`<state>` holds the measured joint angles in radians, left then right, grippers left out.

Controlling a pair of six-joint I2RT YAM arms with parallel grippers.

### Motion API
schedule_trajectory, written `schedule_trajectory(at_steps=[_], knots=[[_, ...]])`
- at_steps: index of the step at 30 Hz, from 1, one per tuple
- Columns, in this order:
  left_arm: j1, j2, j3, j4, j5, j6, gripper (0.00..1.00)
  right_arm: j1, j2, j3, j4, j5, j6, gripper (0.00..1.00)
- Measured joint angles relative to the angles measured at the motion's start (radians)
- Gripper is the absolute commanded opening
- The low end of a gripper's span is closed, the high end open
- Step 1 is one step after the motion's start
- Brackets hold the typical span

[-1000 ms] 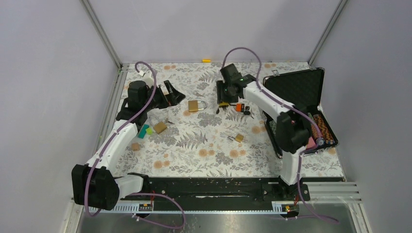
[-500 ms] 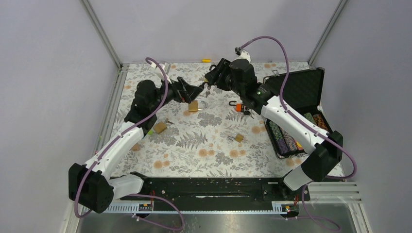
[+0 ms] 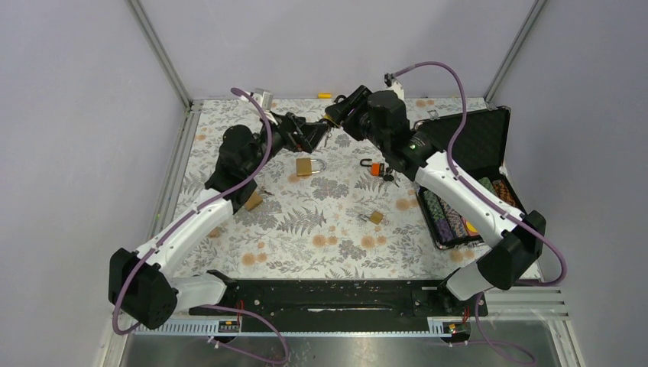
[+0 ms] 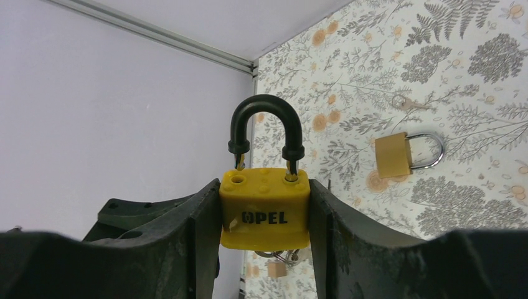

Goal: Lock with the key
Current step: Pick up the lock from the center of the board.

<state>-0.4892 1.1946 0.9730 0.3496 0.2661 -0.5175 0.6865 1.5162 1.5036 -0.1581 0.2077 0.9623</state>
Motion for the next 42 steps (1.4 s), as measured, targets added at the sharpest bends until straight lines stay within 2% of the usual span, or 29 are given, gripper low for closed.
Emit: schedule_trajectory(at_steps=[5, 9, 15, 21, 28, 29, 31, 32, 34, 36, 38, 42], knots=[[-0.044, 0.044, 0.044, -0.012, -0.093, -0.003, 0.88, 0.0, 0.0, 0.013, -0.018, -0.01, 0.071, 0.43], [-0.072, 0.071, 0.058, -0.018, -0.147, 0.0, 0.74, 0.0, 0.0, 0.019, -0.03, -0.018, 0.132, 0.43], [-0.085, 0.11, 0.107, -0.05, -0.195, 0.003, 0.7, 0.0, 0.0, 0.031, -0.059, -0.019, 0.203, 0.44], [-0.098, 0.116, 0.115, -0.035, -0.189, -0.017, 0.44, -0.002, 0.0, 0.038, -0.074, -0.032, 0.255, 0.48], [-0.101, 0.15, 0.145, -0.015, -0.14, -0.055, 0.41, -0.038, 0.0, 0.038, -0.078, -0.113, 0.319, 0.49], [-0.101, 0.158, 0.151, -0.014, -0.134, -0.06, 0.37, -0.041, 0.0, 0.038, -0.078, -0.12, 0.325, 0.49], [-0.101, 0.172, 0.16, -0.013, -0.116, -0.07, 0.11, -0.043, 0.0, 0.038, -0.079, -0.127, 0.335, 0.5], [-0.101, 0.176, 0.163, -0.014, -0.111, -0.065, 0.01, -0.045, 0.0, 0.038, -0.084, -0.127, 0.337, 0.52], [-0.101, 0.182, 0.167, -0.019, -0.098, -0.051, 0.0, -0.05, 0.0, 0.038, -0.099, -0.128, 0.342, 0.61], [-0.101, 0.184, 0.174, -0.035, -0.099, -0.05, 0.0, -0.053, 0.0, 0.038, -0.101, -0.136, 0.344, 0.8], [-0.095, 0.184, 0.178, -0.057, -0.101, -0.052, 0.0, -0.055, -0.003, 0.036, -0.078, -0.151, 0.338, 0.91], [-0.068, 0.184, 0.179, -0.102, -0.083, -0.051, 0.0, -0.074, -0.034, -0.002, -0.035, -0.188, 0.288, 0.96]])
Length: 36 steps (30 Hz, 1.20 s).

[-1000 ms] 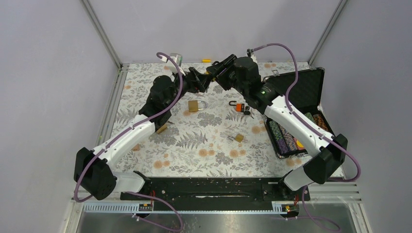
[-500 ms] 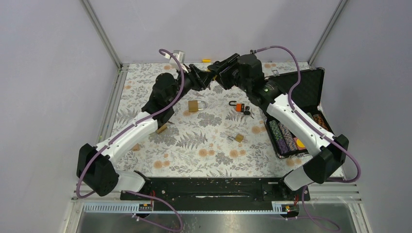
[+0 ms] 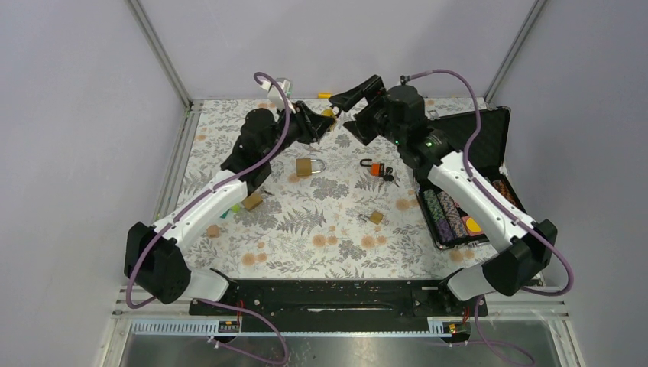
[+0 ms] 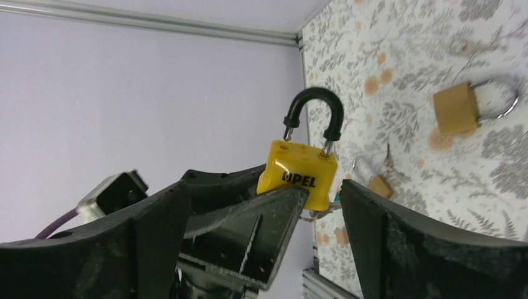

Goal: Lock with the key
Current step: Pick up the lock from the center of the board, then lock the lock.

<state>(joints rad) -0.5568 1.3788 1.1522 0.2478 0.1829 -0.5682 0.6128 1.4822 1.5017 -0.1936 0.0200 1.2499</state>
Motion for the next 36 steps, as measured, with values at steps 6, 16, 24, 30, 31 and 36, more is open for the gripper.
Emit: schedule_trajectory(at_steps=[6, 16, 24, 30, 31, 36], knots=[[0.128, 0.0, 0.016, -0.075, 0.194, 0.004, 0.0, -0.106, -0.058, -0.031, 0.068, -0.12, -0.172, 0.95], [0.192, -0.042, 0.126, -0.17, 0.666, 0.107, 0.0, -0.174, -0.032, 0.019, 0.117, -0.543, -0.542, 0.62], [0.22, -0.126, 0.135, -0.126, 0.858, 0.095, 0.0, -0.174, -0.075, 0.001, 0.171, -0.755, -0.714, 0.72], [0.234, -0.126, 0.171, -0.118, 0.965, 0.079, 0.0, -0.174, -0.12, -0.005, 0.277, -0.906, -0.715, 0.56], [0.235, -0.127, 0.175, -0.116, 0.977, 0.076, 0.0, -0.173, -0.121, 0.002, 0.285, -0.928, -0.712, 0.56], [0.238, -0.128, 0.177, -0.076, 1.002, 0.045, 0.0, -0.164, -0.121, 0.028, 0.26, -0.983, -0.749, 0.58]])
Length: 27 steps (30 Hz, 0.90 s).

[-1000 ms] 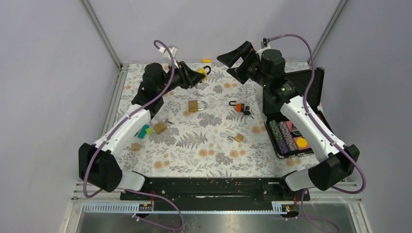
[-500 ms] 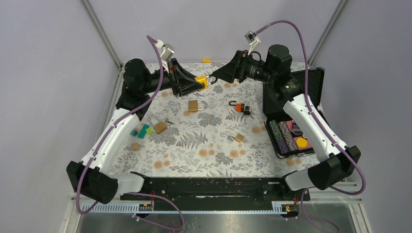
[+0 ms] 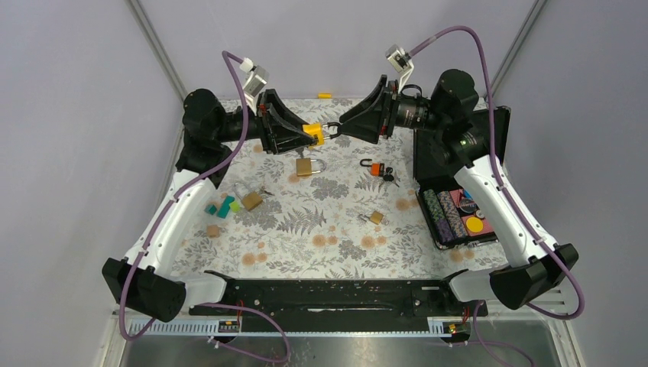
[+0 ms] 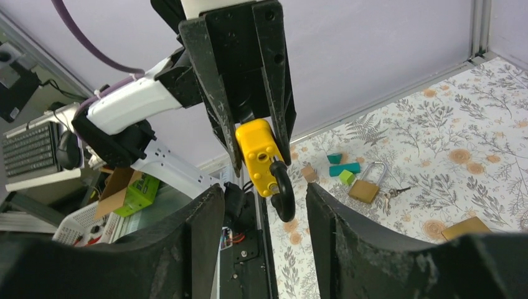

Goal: Lock with the key
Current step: Lock the lock.

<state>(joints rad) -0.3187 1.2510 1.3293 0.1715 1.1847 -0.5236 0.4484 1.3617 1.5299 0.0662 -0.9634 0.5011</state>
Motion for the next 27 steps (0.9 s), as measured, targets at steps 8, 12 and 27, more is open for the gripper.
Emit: schedule_trajectory(at_steps=[8, 12, 27], knots=[[0.0, -0.002, 0.0, 0.112, 0.034, -0.079, 0.0, 0.01, 0.0, 0.006, -0.043, -0.034, -0.073, 0.24], [0.0, -0.006, 0.0, 0.174, 0.046, -0.121, 0.0, 0.017, -0.003, 0.005, -0.016, -0.052, -0.06, 0.06], [0.008, 0.02, 0.013, 0.33, 0.092, -0.347, 0.0, 0.062, -0.037, -0.021, 0.076, -0.045, -0.118, 0.0]])
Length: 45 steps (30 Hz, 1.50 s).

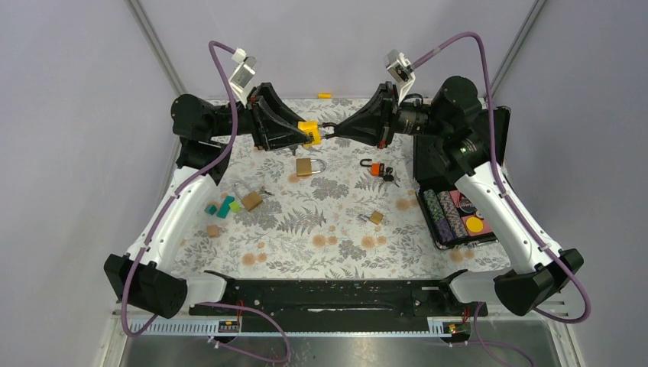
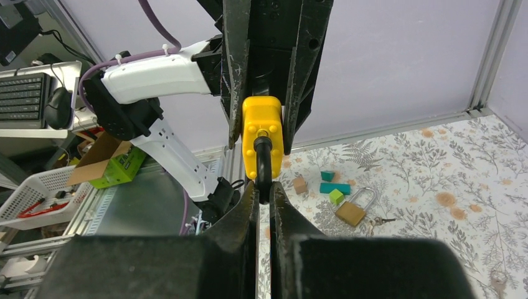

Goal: Lock with the key
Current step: Lock the lock.

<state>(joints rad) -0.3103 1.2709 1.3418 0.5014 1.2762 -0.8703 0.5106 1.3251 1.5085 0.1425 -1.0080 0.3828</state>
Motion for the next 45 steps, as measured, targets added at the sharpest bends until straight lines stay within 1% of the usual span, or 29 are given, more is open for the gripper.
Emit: schedule_trajectory(at_steps=[6, 12, 21, 26, 33, 36, 40, 42, 45], knots=[[0.006, 0.008, 0.0, 0.037, 0.017, -0.055, 0.0, 0.014, -0.001, 0.006, -0.027, 0.007, -0.045, 0.0], [0.013, 0.008, 0.0, 0.099, 0.036, -0.081, 0.0, 0.058, 0.018, 0.029, -0.04, 0.038, -0.058, 0.0], [0.03, 0.017, -0.016, 0.14, 0.051, -0.105, 0.0, 0.071, 0.066, 0.042, 0.014, 0.037, 0.024, 0.0], [0.031, 0.016, -0.024, 0.149, 0.05, -0.103, 0.0, 0.072, 0.092, 0.088, -0.029, 0.027, 0.024, 0.0], [0.031, 0.014, -0.024, 0.145, 0.08, -0.091, 0.0, 0.093, 0.103, 0.108, -0.062, 0.033, 0.008, 0.0], [0.031, 0.014, -0.024, 0.145, 0.104, -0.087, 0.0, 0.107, 0.107, 0.117, -0.061, 0.056, 0.007, 0.0], [0.03, 0.019, -0.025, 0.142, 0.135, -0.076, 0.0, 0.139, 0.105, 0.126, -0.044, 0.14, 0.007, 0.0], [0.03, 0.019, -0.033, 0.145, 0.126, -0.075, 0.0, 0.15, 0.099, 0.13, -0.04, 0.192, 0.015, 0.01], [0.03, 0.003, -0.08, 0.148, 0.058, -0.076, 0.0, 0.149, 0.097, 0.115, -0.021, 0.256, 0.058, 0.05]])
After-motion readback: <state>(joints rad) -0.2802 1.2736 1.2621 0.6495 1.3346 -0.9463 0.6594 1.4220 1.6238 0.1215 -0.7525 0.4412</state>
